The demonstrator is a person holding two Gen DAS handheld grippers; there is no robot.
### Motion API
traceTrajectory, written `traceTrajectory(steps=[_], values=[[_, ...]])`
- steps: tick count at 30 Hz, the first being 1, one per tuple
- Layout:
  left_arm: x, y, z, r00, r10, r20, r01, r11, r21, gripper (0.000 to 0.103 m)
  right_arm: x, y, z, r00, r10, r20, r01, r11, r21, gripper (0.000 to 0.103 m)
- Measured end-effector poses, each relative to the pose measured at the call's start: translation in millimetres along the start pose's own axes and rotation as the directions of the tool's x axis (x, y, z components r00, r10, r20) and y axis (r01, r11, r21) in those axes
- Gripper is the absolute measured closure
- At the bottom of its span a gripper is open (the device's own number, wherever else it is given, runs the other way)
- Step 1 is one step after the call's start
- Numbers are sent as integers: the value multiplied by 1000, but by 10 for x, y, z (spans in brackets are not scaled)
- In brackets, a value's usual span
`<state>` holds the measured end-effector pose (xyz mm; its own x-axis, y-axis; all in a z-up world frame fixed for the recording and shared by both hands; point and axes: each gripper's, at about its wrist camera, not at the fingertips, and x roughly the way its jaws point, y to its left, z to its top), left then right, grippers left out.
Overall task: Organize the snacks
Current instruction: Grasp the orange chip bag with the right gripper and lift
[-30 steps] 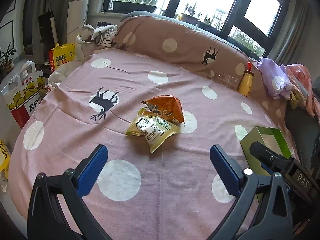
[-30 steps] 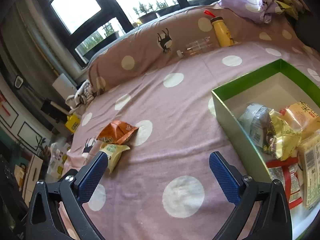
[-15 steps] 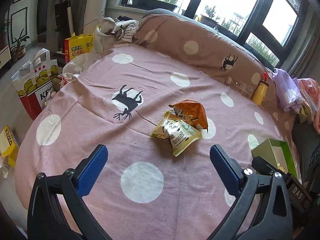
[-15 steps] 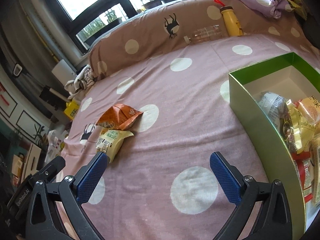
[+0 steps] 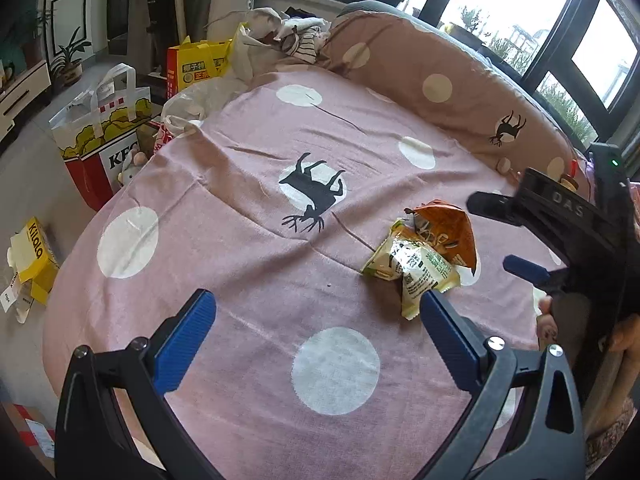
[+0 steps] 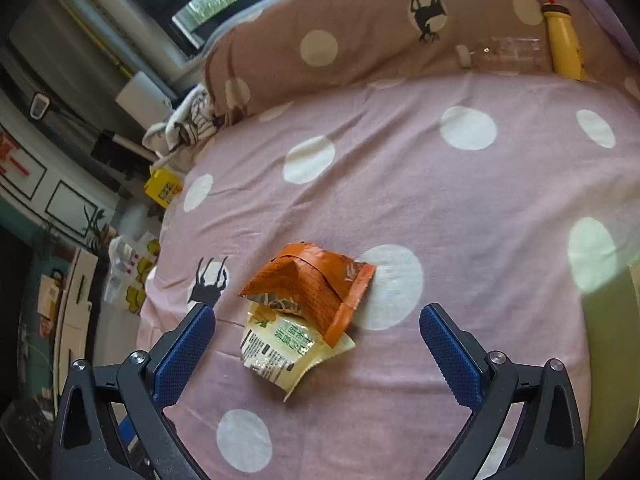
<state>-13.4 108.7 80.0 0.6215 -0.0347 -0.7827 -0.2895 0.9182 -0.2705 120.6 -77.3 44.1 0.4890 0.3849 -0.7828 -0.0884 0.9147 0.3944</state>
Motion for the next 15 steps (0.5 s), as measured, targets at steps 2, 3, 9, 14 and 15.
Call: traceTrajectory(steps=[2,3,9,14,15], values=[[7,-6,5,1000,9,-2,-9,1000,4,1,181,109,75,999,-37,-14,36,999,-15,1],[12,-6,7,1000,12,-4,-12,1000,6,1,243,162,106,999,-50,-9,49,998,-25,1],[19,16,4,1000,30,-7,-30,1000,9,1,644,275,141,987,-138,-76,138,990,-10,1],[20,-14,-8,1000,27,-9,-27,999,22,1,598,215,93,985,-171,-16,170,985,-28,28],[19,-20,-11,1000,24,-11,-24,999,25,1,548,174,89,988,-151,-16,151,988,-11,29]])
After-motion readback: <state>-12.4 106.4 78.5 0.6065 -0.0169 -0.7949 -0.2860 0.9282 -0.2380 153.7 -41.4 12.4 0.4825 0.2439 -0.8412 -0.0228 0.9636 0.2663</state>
